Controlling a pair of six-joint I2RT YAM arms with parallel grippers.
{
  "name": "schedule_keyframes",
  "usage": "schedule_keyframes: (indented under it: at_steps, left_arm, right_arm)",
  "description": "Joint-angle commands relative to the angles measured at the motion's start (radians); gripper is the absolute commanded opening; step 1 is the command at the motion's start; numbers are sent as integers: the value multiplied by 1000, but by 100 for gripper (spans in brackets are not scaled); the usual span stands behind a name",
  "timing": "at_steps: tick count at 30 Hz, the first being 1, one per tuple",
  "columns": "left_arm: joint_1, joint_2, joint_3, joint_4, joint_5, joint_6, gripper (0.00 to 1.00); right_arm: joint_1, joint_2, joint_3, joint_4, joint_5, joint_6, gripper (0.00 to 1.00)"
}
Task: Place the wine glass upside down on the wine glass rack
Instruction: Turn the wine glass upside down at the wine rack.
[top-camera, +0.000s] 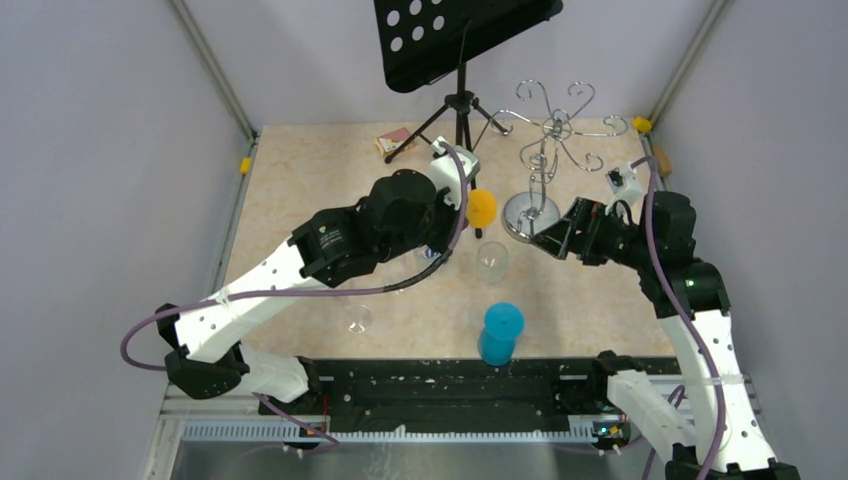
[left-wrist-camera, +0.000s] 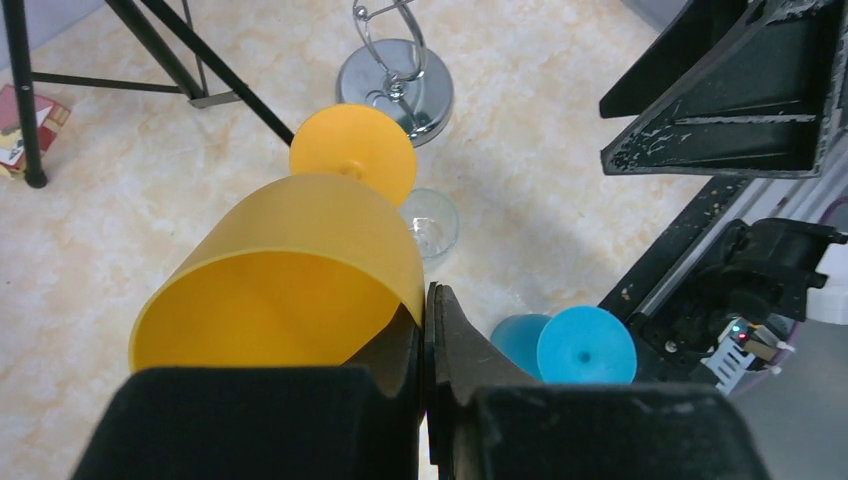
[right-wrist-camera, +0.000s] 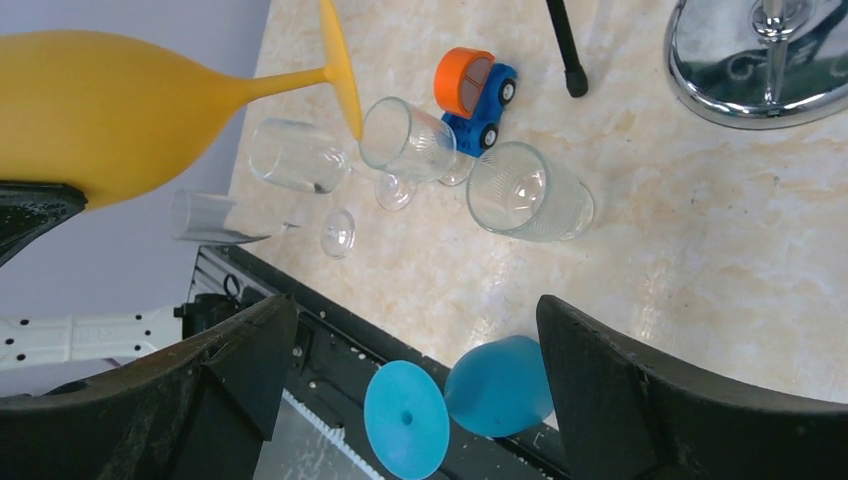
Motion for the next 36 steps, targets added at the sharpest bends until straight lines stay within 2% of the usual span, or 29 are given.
schedule_keyframes:
  at_steps: [1,9,14,20,27,36]
  left_arm:
    - [1,-16,34,96,66,-40,0]
    - [1,-2,49,126,172,-85,0]
    - [0,1,56,144,275,-84,0]
    - [0,-8,55,171,316,-84,0]
    - [1,-15,47,208,337,-93,0]
    - [1,-26,26,233,336,-107,0]
  right_arm:
    - [-10,-11,51,67,-67,10,90]
    - [-10,-6,31,114,-91,43,83]
    - [-10,-3,7,157,-86,76,73]
    - [-10,-4,-39,211,-101,90,63]
    - [-9,3,-81,294,-160,132,44]
    - [-9,4,-82,317,-160,137,0]
